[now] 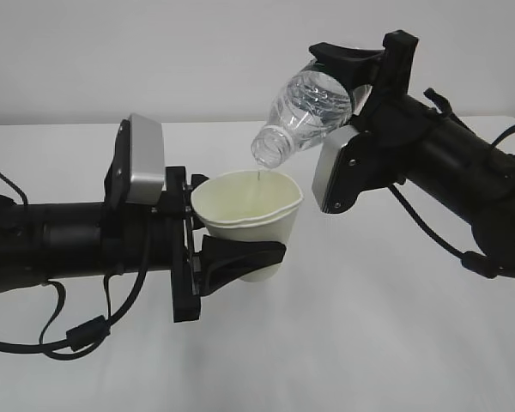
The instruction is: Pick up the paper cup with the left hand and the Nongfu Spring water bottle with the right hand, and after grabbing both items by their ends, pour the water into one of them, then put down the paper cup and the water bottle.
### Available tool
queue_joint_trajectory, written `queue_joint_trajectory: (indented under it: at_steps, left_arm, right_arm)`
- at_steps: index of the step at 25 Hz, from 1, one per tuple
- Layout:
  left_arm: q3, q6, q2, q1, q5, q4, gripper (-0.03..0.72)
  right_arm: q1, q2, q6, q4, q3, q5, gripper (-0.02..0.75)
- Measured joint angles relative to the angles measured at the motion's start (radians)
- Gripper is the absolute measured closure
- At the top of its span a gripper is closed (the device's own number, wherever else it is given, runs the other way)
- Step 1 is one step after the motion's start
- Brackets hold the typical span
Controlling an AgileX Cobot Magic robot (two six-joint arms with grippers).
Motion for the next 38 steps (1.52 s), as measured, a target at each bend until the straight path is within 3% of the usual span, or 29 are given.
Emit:
queue_joint_trajectory:
  at_steps: [15, 38]
  left_arm:
    - [0.0, -0.003, 0.0, 0.0, 0.0, 0.006, 0.27]
    - [0.0, -0.003, 0.0, 0.0, 0.001, -0.01, 0.27]
  right_arm:
    - [0.046, 0.0, 0.027, 0.039, 0.0, 0.0, 0.264]
    - [0.046, 0.0, -0.022, 0.073, 0.0, 0.0, 0.264]
